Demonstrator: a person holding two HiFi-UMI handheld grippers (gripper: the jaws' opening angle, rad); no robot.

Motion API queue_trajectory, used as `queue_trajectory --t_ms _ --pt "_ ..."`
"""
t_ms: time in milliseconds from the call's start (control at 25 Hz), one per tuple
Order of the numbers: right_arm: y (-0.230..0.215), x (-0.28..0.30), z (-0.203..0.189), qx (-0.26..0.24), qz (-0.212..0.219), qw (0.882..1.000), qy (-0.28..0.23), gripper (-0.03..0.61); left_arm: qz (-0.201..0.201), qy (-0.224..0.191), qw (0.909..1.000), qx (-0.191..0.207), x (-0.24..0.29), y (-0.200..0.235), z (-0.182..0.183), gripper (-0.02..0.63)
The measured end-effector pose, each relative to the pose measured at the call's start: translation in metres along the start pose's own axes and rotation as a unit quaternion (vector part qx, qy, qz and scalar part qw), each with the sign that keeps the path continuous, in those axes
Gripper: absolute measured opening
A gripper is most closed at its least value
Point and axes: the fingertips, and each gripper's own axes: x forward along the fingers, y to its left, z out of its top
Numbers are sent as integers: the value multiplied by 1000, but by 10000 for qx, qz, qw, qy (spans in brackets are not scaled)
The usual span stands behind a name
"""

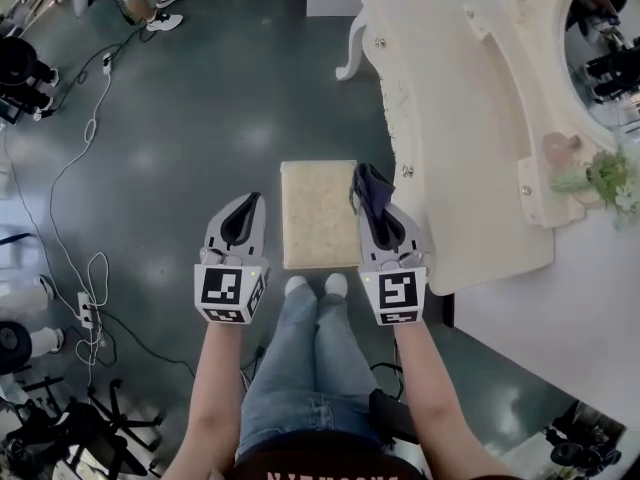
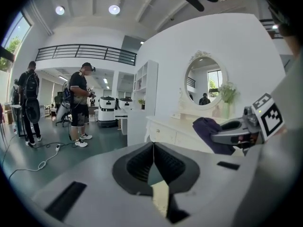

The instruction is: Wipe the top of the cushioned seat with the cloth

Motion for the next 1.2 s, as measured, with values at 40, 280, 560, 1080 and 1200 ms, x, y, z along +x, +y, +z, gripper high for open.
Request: queue_trajectory --t_ms 40,280,560,1080,1200 --pt "-3 6 -7 56 21 10000 45 40 31 33 10000 -37 7 1 -7 5" --pt "-20 41 -50 319 -47 9994 111 40 59 255 9997 -28 44 4 -55 5" --pt "-28 78 -105 562 -161 9979 290 40 171 364 9989 -242 71 9 -104 5" --pt "-37 149 -223 803 -198 9890 1227 40 285 693 9962 -452 114 27 -185 5" --pt "-42 166 -247 936 -283 9839 1499 40 267 761 9955 -504 126 29 -195 5"
